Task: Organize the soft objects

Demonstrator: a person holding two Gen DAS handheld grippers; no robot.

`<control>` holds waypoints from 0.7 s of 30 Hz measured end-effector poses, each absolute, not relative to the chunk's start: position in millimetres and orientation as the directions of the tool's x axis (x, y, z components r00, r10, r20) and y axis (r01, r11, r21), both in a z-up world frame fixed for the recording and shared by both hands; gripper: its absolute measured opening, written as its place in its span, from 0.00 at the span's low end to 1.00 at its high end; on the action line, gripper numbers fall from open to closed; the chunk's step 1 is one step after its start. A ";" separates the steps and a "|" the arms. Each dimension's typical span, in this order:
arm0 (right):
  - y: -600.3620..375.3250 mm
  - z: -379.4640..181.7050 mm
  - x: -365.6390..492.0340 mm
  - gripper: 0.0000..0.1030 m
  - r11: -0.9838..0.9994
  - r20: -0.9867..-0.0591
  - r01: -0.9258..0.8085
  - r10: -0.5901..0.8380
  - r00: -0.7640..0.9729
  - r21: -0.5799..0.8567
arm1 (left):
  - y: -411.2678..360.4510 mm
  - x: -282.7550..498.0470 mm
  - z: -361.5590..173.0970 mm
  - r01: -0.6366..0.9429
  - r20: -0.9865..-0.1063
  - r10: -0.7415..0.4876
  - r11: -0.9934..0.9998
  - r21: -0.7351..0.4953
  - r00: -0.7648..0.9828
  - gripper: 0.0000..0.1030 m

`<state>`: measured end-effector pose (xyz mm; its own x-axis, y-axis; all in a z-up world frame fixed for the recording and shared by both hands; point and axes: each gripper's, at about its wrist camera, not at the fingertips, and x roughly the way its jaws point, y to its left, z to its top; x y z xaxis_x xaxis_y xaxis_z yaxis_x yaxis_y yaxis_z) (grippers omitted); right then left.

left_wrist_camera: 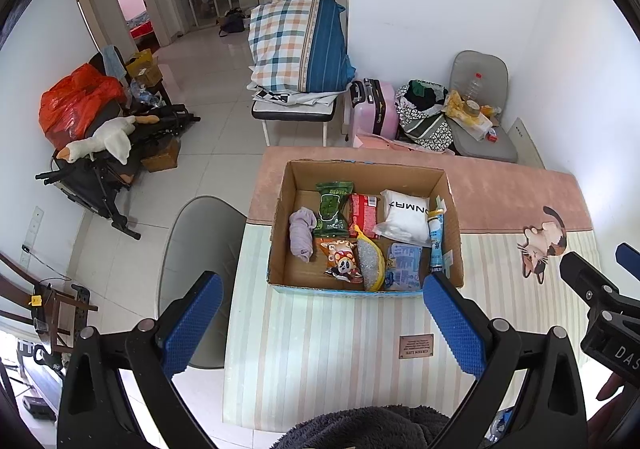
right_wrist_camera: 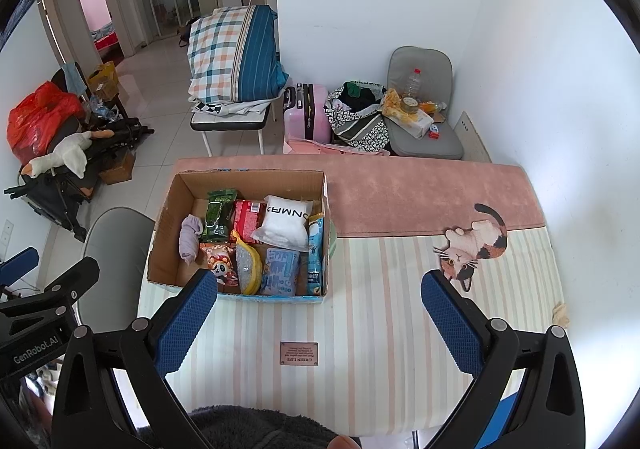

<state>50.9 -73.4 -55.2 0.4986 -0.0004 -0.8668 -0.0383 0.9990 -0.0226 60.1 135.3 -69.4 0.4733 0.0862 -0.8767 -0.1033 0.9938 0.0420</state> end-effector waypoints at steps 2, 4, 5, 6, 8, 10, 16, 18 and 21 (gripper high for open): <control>-73.5 -55.1 51.0 1.00 0.999 -0.867 -0.039 0.002 0.498 -0.020 | 135.2 60.2 -69.7 -0.103 -0.878 0.085 0.994 0.041 0.472 1.00; -73.4 -55.1 50.9 1.00 0.999 -0.867 -0.039 -0.001 0.499 -0.023 | 135.3 60.1 -69.6 -0.105 -0.877 0.085 0.994 0.040 0.472 1.00; -73.3 -55.4 51.2 1.00 0.999 -0.867 -0.039 0.000 0.499 -0.023 | 135.3 60.1 -69.6 -0.104 -0.877 0.085 0.994 0.040 0.472 1.00; -73.3 -55.2 50.9 1.00 0.999 -0.867 -0.039 0.001 0.498 -0.021 | 135.5 60.2 -69.5 -0.103 -0.878 0.085 0.994 0.041 0.472 1.00; -73.2 -55.3 50.9 1.00 0.999 -0.867 -0.039 -0.001 0.498 -0.023 | 135.5 60.3 -69.5 -0.104 -0.878 0.086 0.994 0.042 0.472 1.00; -73.1 -55.1 50.9 1.00 0.999 -0.867 -0.038 0.001 0.498 -0.021 | 135.6 60.4 -69.4 -0.104 -0.878 0.084 0.994 0.039 0.470 1.00; -72.1 -53.9 53.0 1.00 0.999 -0.870 -0.039 0.000 0.494 -0.022 | 135.2 61.8 -71.0 -0.104 -0.880 0.082 0.994 0.037 0.468 1.00; -72.0 -53.9 53.5 1.00 0.999 -0.870 -0.040 0.000 0.493 -0.023 | 135.4 62.0 -70.8 -0.103 -0.879 0.083 0.994 0.038 0.469 1.00; -72.0 -53.8 53.6 1.00 0.999 -0.870 -0.040 0.001 0.493 -0.022 | 135.6 61.9 -70.6 -0.103 -0.880 0.082 0.994 0.038 0.468 1.00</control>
<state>53.6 -72.0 -53.8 0.4934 0.0008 -0.8698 -0.0405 0.9989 -0.0221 61.9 135.6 -70.6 0.4683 0.0825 -0.8797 -0.1034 0.9939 0.0382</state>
